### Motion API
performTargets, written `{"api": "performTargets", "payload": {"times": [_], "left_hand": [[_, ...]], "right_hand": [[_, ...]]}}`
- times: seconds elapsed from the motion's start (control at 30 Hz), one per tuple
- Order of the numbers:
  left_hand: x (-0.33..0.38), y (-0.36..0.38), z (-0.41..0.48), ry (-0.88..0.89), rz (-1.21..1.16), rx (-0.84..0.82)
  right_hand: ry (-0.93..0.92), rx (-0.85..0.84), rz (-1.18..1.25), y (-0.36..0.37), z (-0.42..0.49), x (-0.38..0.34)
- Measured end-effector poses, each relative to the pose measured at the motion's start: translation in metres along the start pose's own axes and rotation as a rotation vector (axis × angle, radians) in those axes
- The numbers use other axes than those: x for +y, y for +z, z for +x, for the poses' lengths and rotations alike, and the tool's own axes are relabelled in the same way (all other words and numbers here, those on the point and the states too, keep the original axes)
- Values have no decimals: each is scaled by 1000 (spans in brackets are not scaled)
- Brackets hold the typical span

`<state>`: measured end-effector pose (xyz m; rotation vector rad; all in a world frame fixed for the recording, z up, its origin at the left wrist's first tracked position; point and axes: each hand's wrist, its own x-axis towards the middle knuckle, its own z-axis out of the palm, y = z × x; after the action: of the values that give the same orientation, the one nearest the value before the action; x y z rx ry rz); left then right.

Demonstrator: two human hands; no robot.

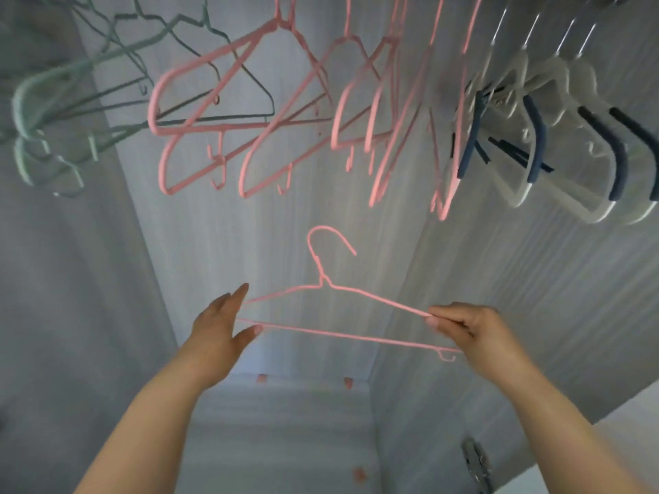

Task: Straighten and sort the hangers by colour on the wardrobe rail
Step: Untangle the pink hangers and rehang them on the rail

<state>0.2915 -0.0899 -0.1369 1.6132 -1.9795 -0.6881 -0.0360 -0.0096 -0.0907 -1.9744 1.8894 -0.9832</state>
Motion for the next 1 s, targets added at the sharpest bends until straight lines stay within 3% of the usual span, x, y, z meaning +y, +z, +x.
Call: {"api": "performTargets", "payload": {"times": [0.2,0.4,0.5,0.57,0.83,1.0], "left_hand": [[-27,-30,-37,-60,79,169],[-18,-64,-80,-1,114,387],[-19,-78,-96,51,206,300],[-17,-86,-105,71,105,232],[8,-107,-144,95,-113,215],[36,-110,-156,57,-144,158]], "right_hand": [[-123,-22,96,27,31,8],[-202,-99,350,41,47,0],[-200,-115,419,48,59,-3],[-206,-85,435,53,70,-3],[-207,58,568,68,92,-41],[-190,199,269,70,87,-54]]}}
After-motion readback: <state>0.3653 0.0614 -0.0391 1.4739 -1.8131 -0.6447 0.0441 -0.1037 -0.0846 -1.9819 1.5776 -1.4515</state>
